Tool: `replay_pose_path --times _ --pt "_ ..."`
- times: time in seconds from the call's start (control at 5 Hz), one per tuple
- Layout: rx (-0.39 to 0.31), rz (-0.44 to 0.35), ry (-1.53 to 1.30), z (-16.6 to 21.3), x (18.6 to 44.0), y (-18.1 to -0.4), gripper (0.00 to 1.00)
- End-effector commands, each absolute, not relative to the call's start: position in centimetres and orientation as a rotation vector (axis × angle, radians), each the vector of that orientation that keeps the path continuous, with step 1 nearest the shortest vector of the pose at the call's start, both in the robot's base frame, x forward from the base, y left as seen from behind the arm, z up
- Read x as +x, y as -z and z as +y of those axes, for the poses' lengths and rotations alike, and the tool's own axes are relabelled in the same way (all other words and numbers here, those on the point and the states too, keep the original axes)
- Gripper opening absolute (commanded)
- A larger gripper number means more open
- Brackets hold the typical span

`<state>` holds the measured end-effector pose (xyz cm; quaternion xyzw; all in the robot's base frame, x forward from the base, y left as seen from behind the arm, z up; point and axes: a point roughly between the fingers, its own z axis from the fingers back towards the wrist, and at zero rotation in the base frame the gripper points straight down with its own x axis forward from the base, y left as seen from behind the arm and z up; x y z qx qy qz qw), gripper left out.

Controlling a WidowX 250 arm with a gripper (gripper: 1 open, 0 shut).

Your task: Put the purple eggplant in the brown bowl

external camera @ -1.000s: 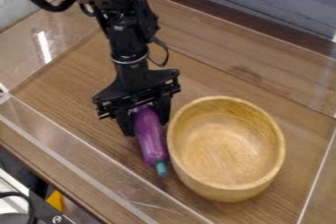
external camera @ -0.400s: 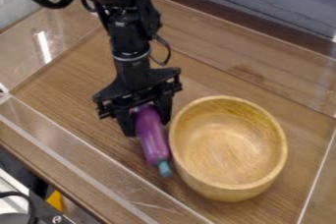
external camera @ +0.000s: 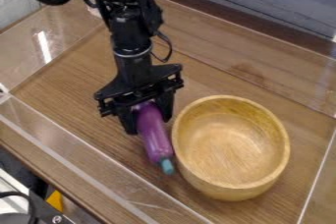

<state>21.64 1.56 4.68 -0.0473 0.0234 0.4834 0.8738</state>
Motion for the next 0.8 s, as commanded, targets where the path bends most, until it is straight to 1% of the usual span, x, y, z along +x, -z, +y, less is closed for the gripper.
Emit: replay_pose_path --times 0.0,0.6 --pt "-0.124 -0.017 -1.012 1.43 22.66 -6.33 0.0" --pt "-0.121 -0.013 -1.031 1.15 22.42 -6.61 0.0"
